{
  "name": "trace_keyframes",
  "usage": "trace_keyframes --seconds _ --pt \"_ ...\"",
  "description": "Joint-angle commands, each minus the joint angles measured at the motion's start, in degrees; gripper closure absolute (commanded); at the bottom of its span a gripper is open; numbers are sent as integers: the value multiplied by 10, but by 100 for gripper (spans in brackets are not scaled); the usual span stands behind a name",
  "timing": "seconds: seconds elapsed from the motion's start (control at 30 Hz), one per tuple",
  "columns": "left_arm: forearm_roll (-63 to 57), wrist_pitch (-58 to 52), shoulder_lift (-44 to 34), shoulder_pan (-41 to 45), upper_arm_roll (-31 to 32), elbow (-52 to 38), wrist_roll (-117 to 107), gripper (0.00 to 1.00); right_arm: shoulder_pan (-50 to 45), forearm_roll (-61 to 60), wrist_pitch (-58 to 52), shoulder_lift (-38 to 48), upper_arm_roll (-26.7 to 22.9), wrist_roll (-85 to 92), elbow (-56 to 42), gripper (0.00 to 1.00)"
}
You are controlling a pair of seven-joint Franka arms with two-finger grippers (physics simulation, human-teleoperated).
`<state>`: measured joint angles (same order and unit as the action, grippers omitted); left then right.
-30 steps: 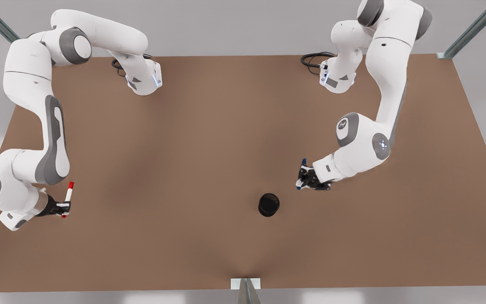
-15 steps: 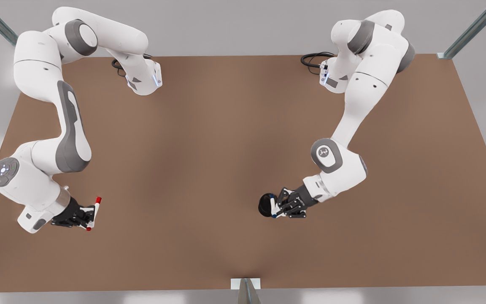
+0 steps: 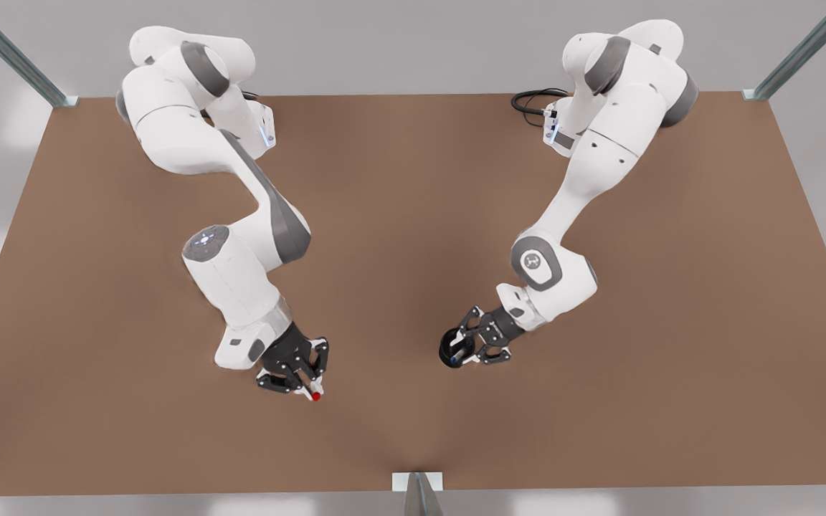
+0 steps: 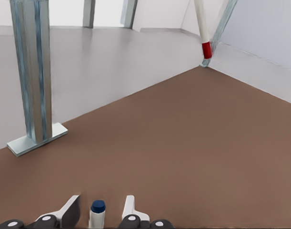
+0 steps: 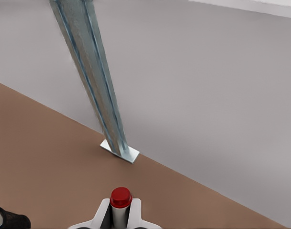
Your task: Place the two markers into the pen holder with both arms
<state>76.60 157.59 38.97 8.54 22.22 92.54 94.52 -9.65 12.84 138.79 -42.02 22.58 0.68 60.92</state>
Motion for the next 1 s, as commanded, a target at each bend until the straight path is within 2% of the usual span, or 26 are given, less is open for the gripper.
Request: trace_keyframes --seconds 0.0,0.03,0.07,0.17,0.2,0.23,0.27,0.3,0.4,0.47,0.5,0.53,0.57,0.63,0.87,0.97 --pt "-7 -56 -35 -34 -2 33 328 0 -36 9 46 -5 -23 -205 -18 79" --pt "-63 -107 -55 -84 -2 51 306 0 -78 9 43 -17 -56 -230 -39 79" --pt "-207 -189 -72 -129 -13 41 171 0 -115 9 43 -21 -87 -259 -48 79" --pt "-582 -438 -72 -195 -18 -129 -236 0 -166 9 39 -25 -116 -324 -57 79" --pt "-678 -511 -72 -196 -17 -162 -378 0 -211 9 38 -25 -159 -364 -62 79" --pt "-743 -578 -72 -194 -17 -191 -523 0 -251 9 39 -31 -199 -391 -67 79" --pt "-760 -639 -72 -196 -24 -213 -632 0 -277 9 39 -51 -219 -422 -90 79" --pt "-763 -665 -80 -196 -46 -216 -714 0 -305 9 44 -75 -253 -444 -111 79" --pt "-881 -693 -143 -194 -64 -216 -921 0 -324 9 85 -128 -291 -468 -145 79" --pt "-846 -726 -178 -192 -62 -216 -1000 0 -342 9 99 -141 -309 -470 -146 79" --pt "-797 -716 -213 -159 -113 -205 -999 0 -350 9 109 -147 -324 -481 -146 79" --pt "-784 -703 -266 -83 -195 -149 -998 0 -353 9 114 -149 -328 -483 -146 79" --pt "-778 -691 -283 -80 -202 -123 -990 0 -357 9 118 -150 -329 -492 -147 79" --pt "-782 -688 -270 -80 -202 -129 -987 0 -365 9 139 -157 -331 -502 -150 79" --pt "-780 -666 -250 -85 -206 -129 -986 0 -403 9 195 -206 -399 -525 -151 79" --pt "-777 -665 -250 -99 -206 -129 -986 0 -408 9 212 -218 -410 -532 -155 79"
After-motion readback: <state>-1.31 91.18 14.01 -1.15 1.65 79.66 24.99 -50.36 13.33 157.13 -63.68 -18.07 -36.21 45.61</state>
